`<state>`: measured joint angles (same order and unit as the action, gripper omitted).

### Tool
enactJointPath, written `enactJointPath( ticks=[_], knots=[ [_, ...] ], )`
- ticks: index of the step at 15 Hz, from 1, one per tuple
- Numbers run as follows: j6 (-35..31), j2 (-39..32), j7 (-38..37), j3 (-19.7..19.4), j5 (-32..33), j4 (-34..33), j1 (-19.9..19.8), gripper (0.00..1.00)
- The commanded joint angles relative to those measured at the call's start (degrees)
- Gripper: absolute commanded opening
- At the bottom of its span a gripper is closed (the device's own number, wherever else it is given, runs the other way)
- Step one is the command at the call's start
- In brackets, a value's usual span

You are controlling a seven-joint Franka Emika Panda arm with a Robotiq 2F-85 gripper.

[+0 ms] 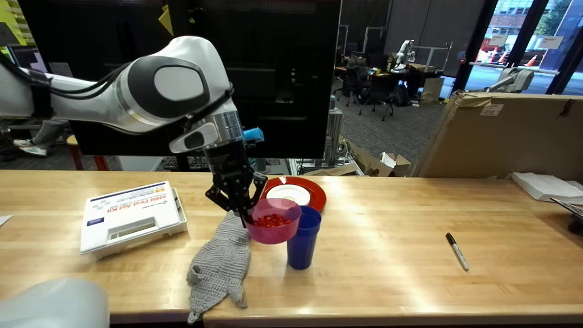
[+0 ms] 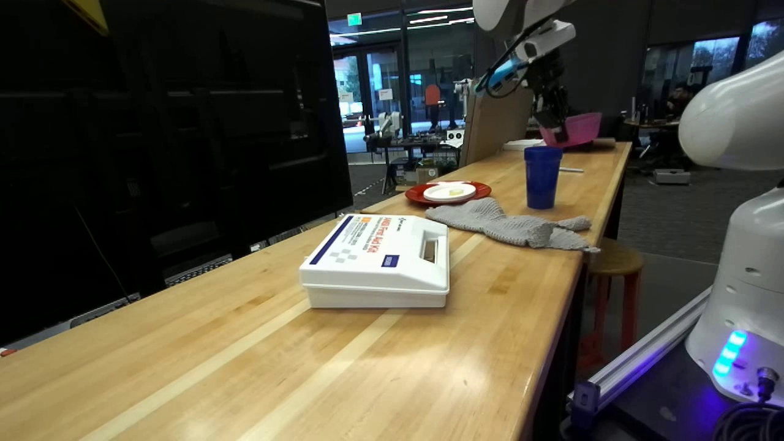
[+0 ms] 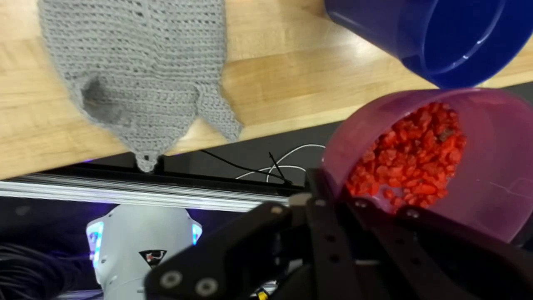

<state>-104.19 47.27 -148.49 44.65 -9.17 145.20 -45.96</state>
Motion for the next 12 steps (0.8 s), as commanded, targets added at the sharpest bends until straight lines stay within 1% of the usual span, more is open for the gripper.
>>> enactJointPath(
  ticks=[1, 4, 7, 9, 12],
  knots=[
    [-0.7, -6.8, -1.7, -8.4, 8.8, -1.0, 5.1, 0.01],
    [0.2, -10.8, -1.9, -15.4, 15.6, -2.4, 9.9, 0.01],
    [1.8, -14.6, -2.3, -21.6, 20.5, -4.2, 16.6, 0.01],
    [3.1, -16.6, -2.4, -24.9, 22.8, -5.4, 21.4, 0.01],
    [8.2, -19.1, -2.0, -27.9, 27.1, -7.5, 26.8, 0.01]
  ],
)
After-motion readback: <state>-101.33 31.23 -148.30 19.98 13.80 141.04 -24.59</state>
